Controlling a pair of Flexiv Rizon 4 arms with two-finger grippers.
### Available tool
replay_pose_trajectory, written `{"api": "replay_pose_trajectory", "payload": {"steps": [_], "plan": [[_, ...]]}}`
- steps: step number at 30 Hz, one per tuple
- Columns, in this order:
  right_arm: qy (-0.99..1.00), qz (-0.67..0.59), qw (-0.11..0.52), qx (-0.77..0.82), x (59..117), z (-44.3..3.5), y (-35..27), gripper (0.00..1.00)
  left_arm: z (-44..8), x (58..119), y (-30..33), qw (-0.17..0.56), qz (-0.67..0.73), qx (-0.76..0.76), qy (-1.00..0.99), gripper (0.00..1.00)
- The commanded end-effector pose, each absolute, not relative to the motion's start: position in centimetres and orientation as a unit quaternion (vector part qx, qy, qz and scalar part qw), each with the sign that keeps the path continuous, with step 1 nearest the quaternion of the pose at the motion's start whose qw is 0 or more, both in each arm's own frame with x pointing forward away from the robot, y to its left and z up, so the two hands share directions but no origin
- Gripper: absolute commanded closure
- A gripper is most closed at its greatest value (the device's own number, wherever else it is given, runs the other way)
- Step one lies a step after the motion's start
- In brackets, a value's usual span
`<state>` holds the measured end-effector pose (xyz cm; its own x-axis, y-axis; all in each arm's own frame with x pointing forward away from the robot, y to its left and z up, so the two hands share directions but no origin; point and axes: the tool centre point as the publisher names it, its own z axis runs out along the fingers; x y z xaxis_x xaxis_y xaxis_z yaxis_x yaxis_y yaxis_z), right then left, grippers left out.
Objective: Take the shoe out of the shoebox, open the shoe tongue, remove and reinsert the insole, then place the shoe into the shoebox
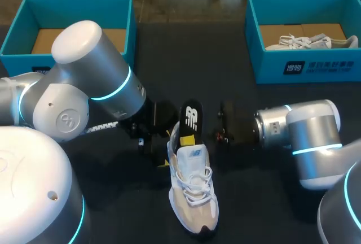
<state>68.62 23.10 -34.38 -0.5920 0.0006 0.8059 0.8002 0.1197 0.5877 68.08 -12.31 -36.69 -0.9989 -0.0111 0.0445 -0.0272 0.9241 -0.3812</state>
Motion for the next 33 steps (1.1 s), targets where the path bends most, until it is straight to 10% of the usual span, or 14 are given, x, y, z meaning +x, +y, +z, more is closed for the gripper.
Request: {"api": "replay_pose_trajectory", "payload": {"steps": [1, 3, 5, 20, 25, 28, 30, 33], "plan": [[-0.672, -0.590, 0.336, -0.295, 68.3, -34.3, 23.6, 0.83, -36.7, 68.0, -12.3, 0.020, 0.194, 0.010, -0.981, 0.00], [-0.677, -0.590, 0.331, -0.289, 68.3, -33.7, 23.7, 0.58, -36.7, 68.0, -12.3, 0.020, 0.194, 0.010, -0.981, 0.00], [-0.682, -0.590, 0.325, -0.283, 68.3, -33.2, 23.7, 0.54, -36.7, 68.0, -12.3, 0.020, 0.194, 0.010, -0.981, 0.00], [-0.669, -0.629, 0.295, -0.266, 69.7, -31.0, 23.0, 0.70, -36.7, 68.0, -12.3, 0.020, 0.194, 0.010, -0.981, 0.00], [-0.657, -0.640, 0.289, -0.273, 70.1, -31.1, 22.7, 0.59, -36.7, 68.0, -12.3, 0.020, 0.194, 0.010, -0.981, 0.00], [-0.657, -0.641, 0.289, -0.273, 70.4, -31.1, 22.7, 0.65, -36.7, 68.0, -12.3, 0.020, 0.194, 0.010, -0.981, 0.00], [-0.658, -0.638, 0.291, -0.275, 70.5, -31.1, 22.9, 1.00, -36.7, 68.0, -12.3, 0.020, 0.194, 0.010, -0.981, 0.00], [-0.660, -0.630, 0.297, -0.280, 70.6, -31.4, 23.3, 1.00, -36.7, 68.0, -12.3, 0.020, 0.194, 0.010, -0.981, 0.00]]}}
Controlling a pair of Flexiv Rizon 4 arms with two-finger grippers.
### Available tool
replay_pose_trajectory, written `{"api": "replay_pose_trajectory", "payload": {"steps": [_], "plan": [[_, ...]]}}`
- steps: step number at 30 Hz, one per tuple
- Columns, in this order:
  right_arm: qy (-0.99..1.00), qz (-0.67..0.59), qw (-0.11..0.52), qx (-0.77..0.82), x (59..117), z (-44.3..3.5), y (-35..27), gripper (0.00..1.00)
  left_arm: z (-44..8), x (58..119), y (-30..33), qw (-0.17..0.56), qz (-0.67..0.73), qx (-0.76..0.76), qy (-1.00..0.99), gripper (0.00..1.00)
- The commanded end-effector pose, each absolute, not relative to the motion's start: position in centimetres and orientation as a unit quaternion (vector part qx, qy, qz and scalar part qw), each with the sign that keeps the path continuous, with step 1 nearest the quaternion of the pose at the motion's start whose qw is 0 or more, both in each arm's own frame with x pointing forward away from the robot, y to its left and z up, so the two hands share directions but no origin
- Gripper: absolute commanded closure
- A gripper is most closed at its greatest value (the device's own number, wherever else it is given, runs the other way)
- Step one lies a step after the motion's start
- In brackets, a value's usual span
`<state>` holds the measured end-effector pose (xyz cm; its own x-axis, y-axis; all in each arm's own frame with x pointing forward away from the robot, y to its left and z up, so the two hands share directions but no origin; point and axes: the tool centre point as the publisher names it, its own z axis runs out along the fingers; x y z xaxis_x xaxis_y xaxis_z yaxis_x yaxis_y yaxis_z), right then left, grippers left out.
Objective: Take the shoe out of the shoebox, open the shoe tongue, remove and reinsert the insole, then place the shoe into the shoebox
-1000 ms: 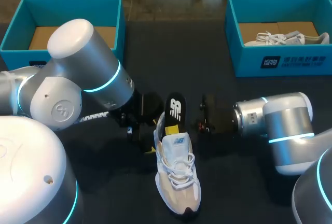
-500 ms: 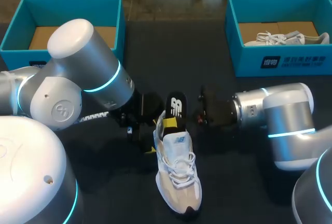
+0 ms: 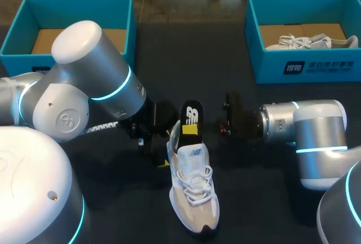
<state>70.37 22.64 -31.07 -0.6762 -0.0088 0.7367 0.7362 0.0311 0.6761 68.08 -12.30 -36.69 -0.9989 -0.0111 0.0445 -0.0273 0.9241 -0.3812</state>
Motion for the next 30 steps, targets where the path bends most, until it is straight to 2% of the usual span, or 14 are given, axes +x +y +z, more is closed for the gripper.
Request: {"api": "replay_pose_trajectory", "payload": {"steps": [1, 14, 21, 22, 23, 26, 30], "plan": [[-0.661, -0.628, 0.299, -0.281, 70.6, -31.5, 23.3, 1.00, -36.7, 68.0, -12.3, 0.020, 0.194, 0.010, -0.981, 0.00], [-0.664, -0.585, 0.335, -0.323, 68.0, -34.8, 23.3, 1.00, -36.7, 68.0, -12.3, 0.020, 0.194, 0.010, -0.981, 0.00], [-0.665, -0.591, 0.328, -0.317, 67.2, -34.6, 23.3, 1.00, -36.7, 68.0, -12.3, 0.020, 0.194, 0.010, -0.981, 0.00], [-0.666, -0.594, 0.325, -0.313, 67.3, -34.3, 23.4, 0.76, -36.7, 68.0, -12.3, 0.020, 0.194, 0.010, -0.981, 0.00], [-0.668, -0.595, 0.323, -0.309, 67.3, -34.0, 23.4, 0.58, -36.7, 68.0, -12.3, 0.020, 0.194, 0.010, -0.981, 0.00], [-0.672, -0.600, 0.313, -0.299, 67.4, -33.2, 23.4, 0.47, -36.7, 68.0, -12.3, 0.020, 0.194, 0.010, -0.981, 0.00], [-0.675, -0.609, 0.300, -0.288, 67.7, -32.2, 23.4, 0.51, -36.7, 68.0, -12.3, 0.020, 0.194, 0.010, -0.981, 0.00]]}}
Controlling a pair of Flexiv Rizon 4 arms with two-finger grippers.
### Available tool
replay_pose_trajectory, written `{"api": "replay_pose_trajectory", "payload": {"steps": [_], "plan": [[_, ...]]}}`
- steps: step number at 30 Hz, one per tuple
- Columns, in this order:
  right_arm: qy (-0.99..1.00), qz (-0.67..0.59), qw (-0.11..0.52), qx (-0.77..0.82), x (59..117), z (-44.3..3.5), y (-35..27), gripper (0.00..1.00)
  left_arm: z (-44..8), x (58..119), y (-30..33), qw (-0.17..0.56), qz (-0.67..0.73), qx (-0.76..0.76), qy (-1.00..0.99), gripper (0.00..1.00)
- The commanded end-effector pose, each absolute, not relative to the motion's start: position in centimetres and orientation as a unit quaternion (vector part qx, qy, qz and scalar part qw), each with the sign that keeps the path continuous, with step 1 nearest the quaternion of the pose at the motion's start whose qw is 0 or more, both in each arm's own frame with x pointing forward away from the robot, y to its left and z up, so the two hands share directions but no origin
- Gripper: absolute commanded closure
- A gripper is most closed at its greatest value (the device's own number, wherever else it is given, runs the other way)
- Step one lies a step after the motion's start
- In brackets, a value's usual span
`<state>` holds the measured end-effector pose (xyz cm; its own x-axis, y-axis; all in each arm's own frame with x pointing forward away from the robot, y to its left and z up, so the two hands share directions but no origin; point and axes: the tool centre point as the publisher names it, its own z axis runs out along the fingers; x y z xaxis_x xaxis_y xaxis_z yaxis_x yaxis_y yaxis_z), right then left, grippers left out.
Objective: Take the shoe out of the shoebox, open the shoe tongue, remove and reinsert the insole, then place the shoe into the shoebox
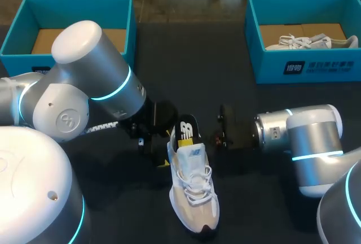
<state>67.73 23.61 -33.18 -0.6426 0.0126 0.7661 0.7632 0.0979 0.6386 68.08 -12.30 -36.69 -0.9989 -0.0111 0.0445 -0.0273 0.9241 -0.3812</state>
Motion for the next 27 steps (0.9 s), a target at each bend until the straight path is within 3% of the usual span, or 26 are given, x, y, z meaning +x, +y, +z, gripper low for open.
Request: {"api": "replay_pose_trajectory", "payload": {"steps": [1, 5, 8, 11, 27], "plan": [[-0.675, -0.613, 0.294, -0.287, 67.8, -32.0, 23.3, 0.51, -36.7, 68.0, -12.3, 0.020, 0.194, 0.010, -0.981, 0.00], [-0.665, -0.631, 0.283, -0.282, 68.3, -31.5, 22.8, 0.58, -36.7, 68.0, -12.3, 0.020, 0.194, 0.010, -0.981, 0.00], [-0.658, -0.638, 0.283, -0.283, 68.9, -31.5, 22.5, 0.69, -36.7, 68.0, -12.3, 0.020, 0.194, 0.010, -0.981, 0.00], [-0.652, -0.642, 0.286, -0.284, 69.3, -31.6, 22.5, 1.00, -36.7, 68.0, -12.3, 0.020, 0.194, 0.010, -0.981, 0.00], [-0.672, -0.575, 0.339, -0.321, 67.6, -35.1, 23.6, 1.00, -36.7, 68.0, -12.3, 0.020, 0.194, 0.010, -0.981, 0.00]]}}
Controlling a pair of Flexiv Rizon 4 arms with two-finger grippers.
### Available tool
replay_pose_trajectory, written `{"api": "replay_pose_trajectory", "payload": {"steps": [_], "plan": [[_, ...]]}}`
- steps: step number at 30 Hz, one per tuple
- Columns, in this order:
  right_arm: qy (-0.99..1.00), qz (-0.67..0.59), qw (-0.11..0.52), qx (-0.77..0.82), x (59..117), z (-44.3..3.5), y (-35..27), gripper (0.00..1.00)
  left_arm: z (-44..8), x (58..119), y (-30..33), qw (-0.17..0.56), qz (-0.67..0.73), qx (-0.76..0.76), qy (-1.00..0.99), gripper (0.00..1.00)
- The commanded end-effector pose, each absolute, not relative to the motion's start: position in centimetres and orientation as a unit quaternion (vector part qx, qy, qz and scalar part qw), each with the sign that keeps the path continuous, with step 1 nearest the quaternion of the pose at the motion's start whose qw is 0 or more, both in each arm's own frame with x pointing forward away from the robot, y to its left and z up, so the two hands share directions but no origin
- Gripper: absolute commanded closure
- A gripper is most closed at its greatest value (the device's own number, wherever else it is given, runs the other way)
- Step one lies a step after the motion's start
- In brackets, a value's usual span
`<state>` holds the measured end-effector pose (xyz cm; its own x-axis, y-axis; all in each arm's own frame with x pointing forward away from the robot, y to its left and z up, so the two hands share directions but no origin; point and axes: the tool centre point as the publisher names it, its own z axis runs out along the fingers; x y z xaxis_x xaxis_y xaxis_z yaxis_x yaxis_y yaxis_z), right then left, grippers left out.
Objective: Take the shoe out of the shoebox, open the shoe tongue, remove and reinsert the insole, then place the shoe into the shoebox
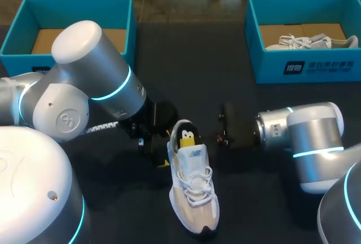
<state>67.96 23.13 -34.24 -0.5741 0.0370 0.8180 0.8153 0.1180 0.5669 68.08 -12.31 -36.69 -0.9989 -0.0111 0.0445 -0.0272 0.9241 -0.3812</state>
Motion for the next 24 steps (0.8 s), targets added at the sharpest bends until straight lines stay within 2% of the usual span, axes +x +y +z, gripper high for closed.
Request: {"api": "replay_pose_trajectory", "payload": {"steps": [1, 4, 5, 6, 7, 10, 13, 20, 24], "plan": [[-0.672, -0.573, 0.341, -0.322, 67.4, -35.2, 23.6, 1.00, -36.7, 68.0, -12.3, 0.020, 0.194, 0.010, -0.981, 0.00], [-0.666, -0.583, 0.335, -0.323, 67.1, -35.2, 23.4, 1.00, -36.7, 68.0, -12.3, 0.020, 0.194, 0.010, -0.981, 0.00], [-0.666, -0.586, 0.331, -0.322, 67.0, -35.1, 23.3, 0.92, -36.7, 68.0, -12.3, 0.020, 0.194, 0.010, -0.981, 0.00], [-0.666, -0.592, 0.324, -0.318, 66.9, -34.6, 23.2, 0.60, -36.7, 68.0, -12.3, 0.020, 0.194, 0.010, -0.981, 0.00], [-0.666, -0.596, 0.320, -0.315, 66.9, -34.3, 23.2, 0.57, -36.7, 68.0, -12.3, 0.020, 0.194, 0.010, -0.981, 0.00], [-0.668, -0.606, 0.306, -0.304, 66.9, -33.4, 23.2, 0.53, -36.7, 68.0, -12.3, 0.020, 0.194, 0.010, -0.981, 0.00], [-0.669, -0.617, 0.292, -0.295, 67.1, -32.6, 23.1, 0.54, -36.7, 68.0, -12.3, 0.020, 0.194, 0.010, -0.981, 0.00], [-0.654, -0.644, 0.273, -0.288, 68.1, -31.7, 22.4, 0.62, -36.7, 68.0, -12.3, 0.020, 0.194, 0.010, -0.981, 0.00], [-0.651, -0.647, 0.275, -0.287, 69.0, -31.7, 22.4, 0.71, -36.7, 68.0, -12.3, 0.020, 0.194, 0.010, -0.981, 0.00]]}}
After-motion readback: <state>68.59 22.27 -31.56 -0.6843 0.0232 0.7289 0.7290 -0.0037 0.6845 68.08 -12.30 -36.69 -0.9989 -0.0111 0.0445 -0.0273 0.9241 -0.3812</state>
